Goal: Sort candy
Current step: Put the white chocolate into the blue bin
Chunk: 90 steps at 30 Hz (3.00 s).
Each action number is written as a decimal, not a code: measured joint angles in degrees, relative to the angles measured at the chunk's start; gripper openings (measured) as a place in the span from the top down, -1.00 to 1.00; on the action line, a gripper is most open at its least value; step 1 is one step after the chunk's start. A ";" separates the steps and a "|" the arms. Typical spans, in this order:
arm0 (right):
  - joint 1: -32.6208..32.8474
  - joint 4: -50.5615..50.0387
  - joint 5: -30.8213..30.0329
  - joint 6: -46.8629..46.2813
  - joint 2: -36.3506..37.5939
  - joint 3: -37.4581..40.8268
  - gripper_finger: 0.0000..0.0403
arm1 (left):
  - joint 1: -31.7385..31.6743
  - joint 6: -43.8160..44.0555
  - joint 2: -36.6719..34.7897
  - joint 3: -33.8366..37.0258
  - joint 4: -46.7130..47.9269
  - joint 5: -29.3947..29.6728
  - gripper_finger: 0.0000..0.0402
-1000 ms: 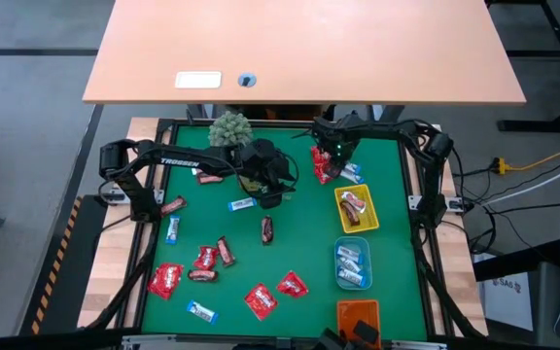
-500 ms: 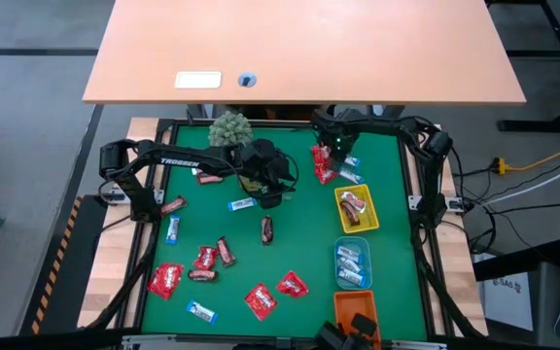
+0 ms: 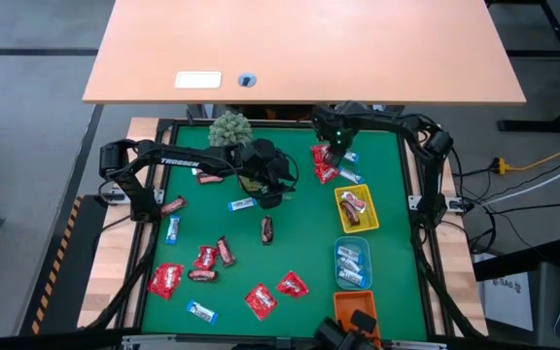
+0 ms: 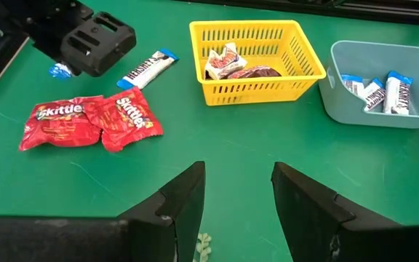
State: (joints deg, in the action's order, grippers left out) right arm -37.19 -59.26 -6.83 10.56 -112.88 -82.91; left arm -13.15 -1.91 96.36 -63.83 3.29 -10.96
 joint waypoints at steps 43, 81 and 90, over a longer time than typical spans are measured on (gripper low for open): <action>41.95 -30.21 12.46 -14.63 8.72 -10.62 0.50 | 9.08 1.68 -0.02 -0.07 8.47 -1.95 0.22; 58.93 -18.98 15.47 -16.08 8.70 -6.47 0.50 | 20.82 23.15 -0.02 0.02 21.46 3.96 0.22; 58.93 -19.04 15.47 -16.15 8.70 -6.47 0.38 | 20.80 27.38 -0.02 0.02 24.70 3.94 0.22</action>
State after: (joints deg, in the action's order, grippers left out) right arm 21.74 -78.30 8.64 -5.58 -104.18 -89.38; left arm 7.66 25.46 96.33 -63.81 27.99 -7.02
